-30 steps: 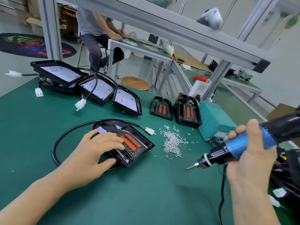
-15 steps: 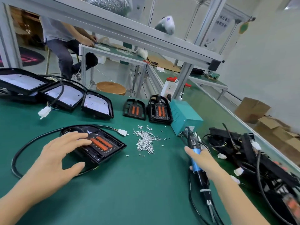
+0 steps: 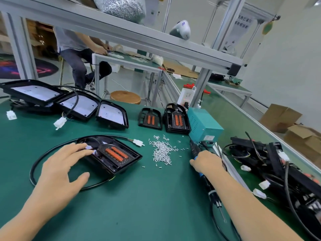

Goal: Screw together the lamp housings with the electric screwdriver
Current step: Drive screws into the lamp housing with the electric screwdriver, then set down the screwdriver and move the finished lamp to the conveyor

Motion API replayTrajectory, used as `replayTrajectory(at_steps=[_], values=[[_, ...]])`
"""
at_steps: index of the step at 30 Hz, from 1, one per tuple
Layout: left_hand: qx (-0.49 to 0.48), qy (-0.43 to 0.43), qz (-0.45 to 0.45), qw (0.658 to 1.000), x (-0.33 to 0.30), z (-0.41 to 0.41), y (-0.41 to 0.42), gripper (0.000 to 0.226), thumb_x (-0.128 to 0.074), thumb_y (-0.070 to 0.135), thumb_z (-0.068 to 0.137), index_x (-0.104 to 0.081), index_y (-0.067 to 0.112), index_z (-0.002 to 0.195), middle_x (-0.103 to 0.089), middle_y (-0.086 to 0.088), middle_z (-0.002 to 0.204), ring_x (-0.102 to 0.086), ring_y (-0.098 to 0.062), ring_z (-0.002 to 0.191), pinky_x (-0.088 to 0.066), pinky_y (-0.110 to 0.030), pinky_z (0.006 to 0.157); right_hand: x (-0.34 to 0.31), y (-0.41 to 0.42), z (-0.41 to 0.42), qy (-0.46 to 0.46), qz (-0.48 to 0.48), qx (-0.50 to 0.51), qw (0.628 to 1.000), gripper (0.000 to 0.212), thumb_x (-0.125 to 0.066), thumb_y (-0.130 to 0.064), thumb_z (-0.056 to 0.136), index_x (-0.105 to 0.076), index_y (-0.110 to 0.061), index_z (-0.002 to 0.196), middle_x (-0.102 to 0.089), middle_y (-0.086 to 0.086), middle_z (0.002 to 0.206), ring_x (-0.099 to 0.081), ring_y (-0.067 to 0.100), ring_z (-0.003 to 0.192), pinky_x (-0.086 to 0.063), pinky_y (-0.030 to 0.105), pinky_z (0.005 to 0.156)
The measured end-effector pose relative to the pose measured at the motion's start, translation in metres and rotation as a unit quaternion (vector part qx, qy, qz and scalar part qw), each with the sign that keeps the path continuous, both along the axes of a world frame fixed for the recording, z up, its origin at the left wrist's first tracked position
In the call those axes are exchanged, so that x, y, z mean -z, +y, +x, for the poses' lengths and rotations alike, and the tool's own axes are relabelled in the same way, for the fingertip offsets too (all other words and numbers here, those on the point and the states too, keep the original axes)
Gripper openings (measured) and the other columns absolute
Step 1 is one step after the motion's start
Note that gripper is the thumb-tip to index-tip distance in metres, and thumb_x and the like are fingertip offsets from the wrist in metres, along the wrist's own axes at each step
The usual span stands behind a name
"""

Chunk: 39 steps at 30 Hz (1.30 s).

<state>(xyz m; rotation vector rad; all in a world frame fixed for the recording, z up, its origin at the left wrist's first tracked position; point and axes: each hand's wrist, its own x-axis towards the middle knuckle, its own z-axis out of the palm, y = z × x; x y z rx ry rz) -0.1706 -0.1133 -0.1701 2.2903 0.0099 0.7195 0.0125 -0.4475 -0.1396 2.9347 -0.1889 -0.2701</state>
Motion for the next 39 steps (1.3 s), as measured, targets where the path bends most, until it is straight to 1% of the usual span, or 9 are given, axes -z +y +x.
replayTrajectory(at_steps=[6,10,13,18,23,29,34,36,39], values=[[-0.129,0.045,-0.036,0.990,0.002,-0.008,0.013,0.049,-0.073,-0.003,0.074,-0.064,0.017,0.117,-0.053,0.002,0.133,-0.037,-0.019,0.130,-0.028,-0.050,0.109,-0.005,-0.005,0.007,0.005,-0.060,0.005,0.998,0.045,-0.041,-0.053,0.093,-0.061,-0.017,0.113,-0.062,0.003,0.115,-0.059,0.023,0.107,-0.045,0.030,0.079],[-0.196,0.120,-0.011,0.973,0.006,-0.005,0.025,0.056,-0.072,0.007,0.078,-0.054,0.015,0.131,-0.043,-0.004,0.144,-0.032,-0.025,0.135,-0.021,-0.047,0.110,-0.015,0.006,0.005,-0.073,-0.077,-0.020,0.994,0.052,-0.039,-0.059,0.095,-0.063,-0.017,0.113,-0.061,0.004,0.105,-0.057,0.024,0.094,-0.043,0.030,0.074],[-0.230,0.177,0.000,0.957,0.012,0.000,0.030,0.065,-0.069,0.022,0.083,-0.041,0.017,0.141,-0.035,-0.005,0.149,-0.024,-0.024,0.139,-0.020,-0.046,0.111,-0.025,0.033,-0.004,-0.172,-0.022,-0.107,0.979,0.056,-0.038,-0.060,0.095,-0.058,-0.015,0.122,-0.058,0.008,0.118,-0.058,0.027,0.107,-0.045,0.034,0.081],[-0.260,0.208,0.023,0.943,0.023,0.007,0.030,0.070,-0.063,0.039,0.085,-0.033,0.016,0.144,-0.039,-0.005,0.147,-0.027,-0.024,0.138,-0.018,-0.045,0.111,-0.017,0.094,-0.018,-0.052,0.234,-0.237,0.941,0.065,-0.048,-0.062,0.091,-0.046,-0.021,0.141,-0.046,0.003,0.142,-0.045,0.022,0.129,-0.038,0.035,0.103],[-0.272,0.203,0.053,0.939,0.025,0.005,0.026,0.067,-0.057,0.042,0.089,-0.032,0.016,0.145,-0.035,-0.004,0.150,-0.026,-0.022,0.139,-0.016,-0.043,0.112,-0.010,0.152,-0.010,0.073,0.281,-0.314,0.904,0.086,-0.052,-0.064,0.089,-0.023,-0.015,0.154,-0.023,0.001,0.161,-0.026,0.018,0.146,-0.021,0.036,0.118],[-0.267,0.210,0.020,0.940,0.020,0.005,0.023,0.071,-0.041,0.060,0.089,-0.029,0.021,0.146,-0.024,0.000,0.156,-0.018,-0.018,0.143,-0.010,-0.041,0.115,-0.006,0.178,0.012,0.180,0.268,-0.261,0.910,0.099,-0.048,-0.074,0.084,-0.015,-0.016,0.156,-0.016,0.002,0.163,-0.021,0.021,0.148,-0.017,0.038,0.120],[-0.242,0.258,-0.091,0.931,0.010,0.015,0.004,0.108,-0.024,0.085,0.057,-0.021,0.029,0.149,-0.012,0.005,0.159,-0.004,-0.017,0.145,-0.002,-0.040,0.116,-0.004,0.183,0.006,0.146,0.278,-0.271,0.910,0.080,-0.050,-0.067,0.088,-0.041,-0.010,0.144,-0.042,0.008,0.149,-0.041,0.025,0.136,-0.033,0.035,0.108],[-0.235,0.255,-0.127,0.929,0.007,0.019,-0.004,0.114,-0.031,0.091,0.054,-0.019,0.030,0.149,-0.009,0.005,0.159,-0.002,-0.018,0.145,-0.002,-0.040,0.116,-0.002,0.184,0.002,0.140,0.304,-0.267,0.904,0.058,-0.050,-0.062,0.092,-0.059,-0.009,0.115,-0.059,0.009,0.115,-0.055,0.026,0.111,-0.040,0.032,0.086],[-0.231,0.244,-0.167,0.927,0.004,0.023,-0.012,0.112,-0.048,0.089,0.060,-0.018,0.029,0.149,-0.007,0.005,0.159,-0.003,-0.020,0.145,-0.003,-0.041,0.115,-0.003,0.187,-0.008,0.134,0.314,-0.272,0.900,0.048,-0.047,-0.052,0.098,-0.049,-0.008,0.079,-0.048,0.006,0.078,-0.045,0.024,0.077,-0.031,0.031,0.061]])
